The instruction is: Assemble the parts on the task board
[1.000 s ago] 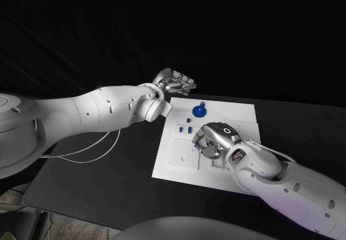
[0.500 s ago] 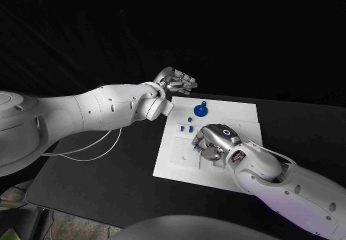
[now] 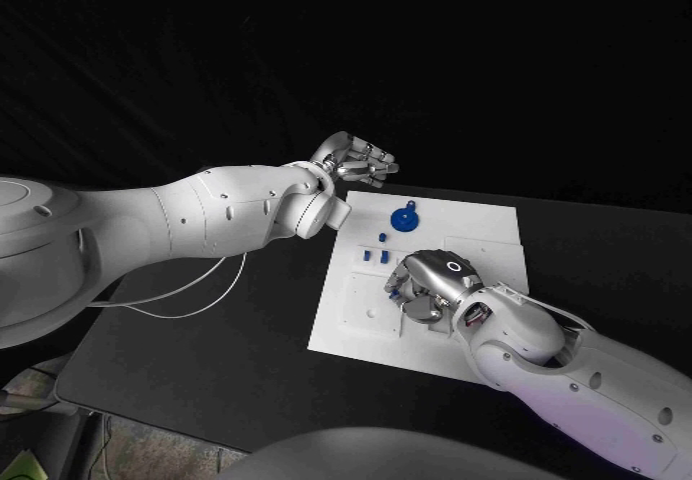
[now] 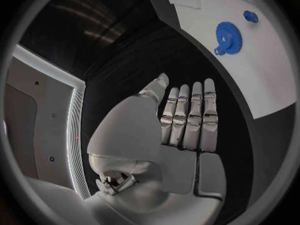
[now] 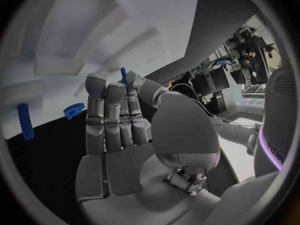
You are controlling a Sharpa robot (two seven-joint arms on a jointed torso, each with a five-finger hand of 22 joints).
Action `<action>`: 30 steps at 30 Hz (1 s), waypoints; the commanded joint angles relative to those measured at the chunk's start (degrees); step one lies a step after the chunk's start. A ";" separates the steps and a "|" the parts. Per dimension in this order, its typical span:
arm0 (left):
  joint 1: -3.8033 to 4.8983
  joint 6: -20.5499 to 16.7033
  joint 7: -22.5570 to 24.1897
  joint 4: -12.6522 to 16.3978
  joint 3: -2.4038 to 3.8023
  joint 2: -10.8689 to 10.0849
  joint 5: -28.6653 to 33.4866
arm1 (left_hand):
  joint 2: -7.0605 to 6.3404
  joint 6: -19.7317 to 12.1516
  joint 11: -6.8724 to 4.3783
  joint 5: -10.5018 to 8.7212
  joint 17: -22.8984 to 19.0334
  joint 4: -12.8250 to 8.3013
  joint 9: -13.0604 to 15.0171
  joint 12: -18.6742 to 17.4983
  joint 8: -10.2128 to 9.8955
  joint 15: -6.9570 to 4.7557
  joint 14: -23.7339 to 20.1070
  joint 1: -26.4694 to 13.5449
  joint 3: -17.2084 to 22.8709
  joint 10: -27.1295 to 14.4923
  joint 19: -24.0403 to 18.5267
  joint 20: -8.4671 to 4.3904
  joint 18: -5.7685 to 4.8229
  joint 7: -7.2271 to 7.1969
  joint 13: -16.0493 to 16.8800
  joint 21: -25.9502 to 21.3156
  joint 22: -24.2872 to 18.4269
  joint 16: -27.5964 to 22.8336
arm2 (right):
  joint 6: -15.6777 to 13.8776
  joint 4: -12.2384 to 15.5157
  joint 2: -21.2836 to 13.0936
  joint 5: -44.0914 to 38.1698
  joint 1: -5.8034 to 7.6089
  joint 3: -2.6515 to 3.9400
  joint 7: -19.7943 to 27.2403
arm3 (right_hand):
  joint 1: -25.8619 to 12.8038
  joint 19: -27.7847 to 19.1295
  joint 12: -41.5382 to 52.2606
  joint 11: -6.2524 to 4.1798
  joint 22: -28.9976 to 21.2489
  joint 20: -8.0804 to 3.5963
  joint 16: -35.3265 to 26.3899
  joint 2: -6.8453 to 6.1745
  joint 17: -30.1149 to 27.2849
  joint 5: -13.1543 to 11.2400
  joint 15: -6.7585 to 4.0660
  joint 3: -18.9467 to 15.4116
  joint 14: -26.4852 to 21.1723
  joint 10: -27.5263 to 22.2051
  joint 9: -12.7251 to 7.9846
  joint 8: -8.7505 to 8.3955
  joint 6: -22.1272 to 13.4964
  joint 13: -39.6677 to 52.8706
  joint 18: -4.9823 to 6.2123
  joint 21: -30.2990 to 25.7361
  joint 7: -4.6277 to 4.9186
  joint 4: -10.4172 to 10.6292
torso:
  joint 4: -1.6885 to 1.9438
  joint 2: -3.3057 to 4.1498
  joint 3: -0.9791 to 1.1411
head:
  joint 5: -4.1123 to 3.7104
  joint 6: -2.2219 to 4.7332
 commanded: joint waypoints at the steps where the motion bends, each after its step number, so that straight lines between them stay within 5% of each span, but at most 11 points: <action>1: 0.04 0.59 0.40 0.02 0.07 0.11 0.37 | -0.21 -0.04 -0.06 -0.07 0.03 0.00 0.03 -0.18 0.01 0.28 -0.09 -0.30 0.31 -0.14 -0.32 -0.09 0.84 -0.01 -0.05 0.22 0.09 -0.22 | 0.73 0.02 0.10 -0.76 -0.07 -0.06 0.52 | -0.19 2.22 0.24 -1.14 1.79 -0.31 -0.33 0.51 0.05 0.39 -0.15 0.00 0.19 4.18 -0.01 0.05 0.27 0.07 1.03 0.30 0.13 -0.20 | 0.00 0.01 -0.02 | 0.09 -0.09; 30: 0.04 1.02 0.03 -0.04 0.06 0.24 0.37 | -0.21 -0.09 -0.05 -0.08 0.03 0.03 0.03 -0.19 0.00 0.28 -0.11 -0.30 0.33 -0.20 -0.39 -0.06 0.85 -0.01 -0.06 0.24 0.11 -0.21 | 2.69 -2.21 1.24 -2.20 -0.08 -0.48 -1.14 | -0.24 2.17 0.23 -1.12 1.70 -0.31 -0.49 0.61 0.16 0.38 -0.15 0.05 0.17 4.10 -0.01 0.04 0.18 0.06 1.05 0.00 0.15 -0.32 | 0.01 0.00 -0.02 | 0.04 -0.13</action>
